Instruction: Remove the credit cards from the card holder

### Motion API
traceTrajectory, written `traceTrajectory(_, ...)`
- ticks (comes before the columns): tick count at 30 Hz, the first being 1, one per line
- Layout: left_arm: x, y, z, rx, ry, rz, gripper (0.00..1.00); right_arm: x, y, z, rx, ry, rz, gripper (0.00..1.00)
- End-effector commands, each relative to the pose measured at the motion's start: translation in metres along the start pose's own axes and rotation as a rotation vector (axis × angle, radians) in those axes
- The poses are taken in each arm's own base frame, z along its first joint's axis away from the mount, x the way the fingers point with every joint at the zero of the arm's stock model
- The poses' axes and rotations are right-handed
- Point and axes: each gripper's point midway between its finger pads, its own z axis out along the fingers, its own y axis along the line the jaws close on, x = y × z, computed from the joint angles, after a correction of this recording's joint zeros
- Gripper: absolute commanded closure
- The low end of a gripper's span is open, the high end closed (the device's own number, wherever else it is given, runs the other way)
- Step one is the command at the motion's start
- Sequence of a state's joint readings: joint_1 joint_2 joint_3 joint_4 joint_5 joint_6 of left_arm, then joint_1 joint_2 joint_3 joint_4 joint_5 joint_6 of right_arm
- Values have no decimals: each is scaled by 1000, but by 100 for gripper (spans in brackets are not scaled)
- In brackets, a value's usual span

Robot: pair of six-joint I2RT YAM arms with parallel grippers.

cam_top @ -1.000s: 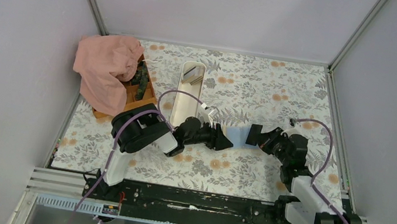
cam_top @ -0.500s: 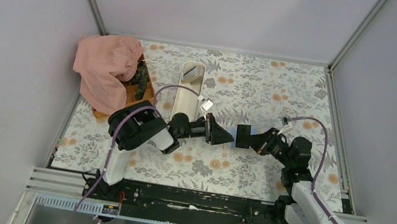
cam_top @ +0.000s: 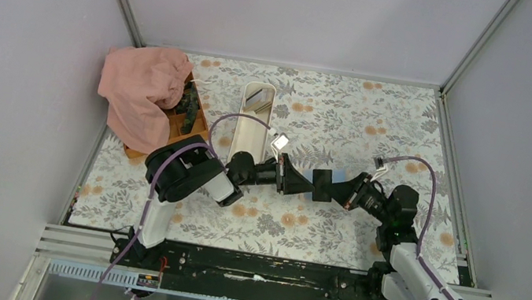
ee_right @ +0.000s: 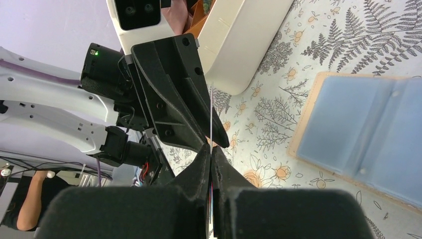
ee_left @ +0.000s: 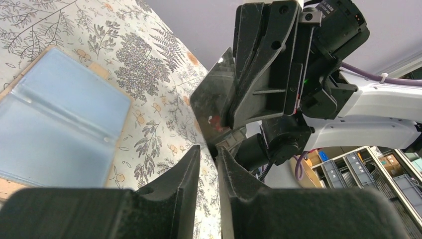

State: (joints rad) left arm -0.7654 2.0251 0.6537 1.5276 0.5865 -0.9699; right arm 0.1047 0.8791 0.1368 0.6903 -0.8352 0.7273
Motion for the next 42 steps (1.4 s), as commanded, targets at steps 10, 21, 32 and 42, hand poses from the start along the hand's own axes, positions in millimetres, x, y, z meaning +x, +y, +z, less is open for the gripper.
traceTrajectory(10, -37, -38, 3, 129, -61, 107, 74, 3, 29, -4, -132, 40, -57, 100)
traceTrajectory(21, -60, -41, -1, 129, -107, 126, 77, 11, 28, -1, -137, 67, -54, 100)
traceTrajectory(32, -59, -43, -2, 145, -89, 121, 100, 10, 24, 1, -125, 64, -51, 100)
traceTrajectory(42, -87, -40, -15, 99, -179, 158, 100, -2, -20, -1, 134, -46, -70, 46)
